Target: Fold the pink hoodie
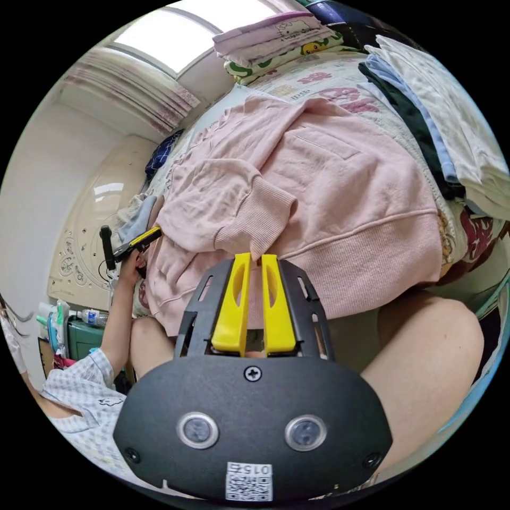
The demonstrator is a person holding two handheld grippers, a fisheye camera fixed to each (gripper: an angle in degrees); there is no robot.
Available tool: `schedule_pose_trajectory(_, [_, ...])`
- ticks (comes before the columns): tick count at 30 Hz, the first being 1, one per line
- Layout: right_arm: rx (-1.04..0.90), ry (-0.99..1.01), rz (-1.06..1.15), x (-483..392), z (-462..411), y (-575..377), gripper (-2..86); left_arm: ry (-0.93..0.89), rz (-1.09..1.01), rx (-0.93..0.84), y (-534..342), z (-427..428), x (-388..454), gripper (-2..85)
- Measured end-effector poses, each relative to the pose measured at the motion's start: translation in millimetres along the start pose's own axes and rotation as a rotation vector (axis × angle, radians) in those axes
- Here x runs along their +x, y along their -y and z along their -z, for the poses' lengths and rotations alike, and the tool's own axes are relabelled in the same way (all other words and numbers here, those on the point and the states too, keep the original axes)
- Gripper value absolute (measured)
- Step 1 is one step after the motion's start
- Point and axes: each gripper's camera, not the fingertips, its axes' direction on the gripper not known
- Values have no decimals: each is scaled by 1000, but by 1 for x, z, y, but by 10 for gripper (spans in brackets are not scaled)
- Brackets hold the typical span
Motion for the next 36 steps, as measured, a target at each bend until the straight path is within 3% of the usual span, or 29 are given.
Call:
schedule_pose_trajectory(9, [36,141,-47,6,15,-22,6,-165,195,50,-21,7,-57,35])
schedule_pose_trajectory(13, [34,142,-44,3,8,-28,4,-528,545,174,-55,-9,-117,134])
schedule_pose_trajectory(15, [31,132,-43,2,3,-31,4,-664,656,204,-67,-26,-134,130])
schedule_pose_trajectory(19, [31,129,-49,3,-4,-39,4,-689,799,246,-77,-47,-147,106])
schedule_pose_trajectory(22, [37,123,-40,4,-4,-45,3,-673,882,286,-84,-56,-152,20])
schedule_pose_trajectory(25, [43,117,-20,5,-1,-52,2,-679,931,403,-95,-45,-160,3])
schedule_pose_trajectory(28, [14,128,-3,6,-7,-59,0,-566,907,444,-94,-24,-161,-2])
schedule_pose_trajectory(36, [-111,49,61,12,-62,-79,4,-378,803,252,-71,-28,-145,1])
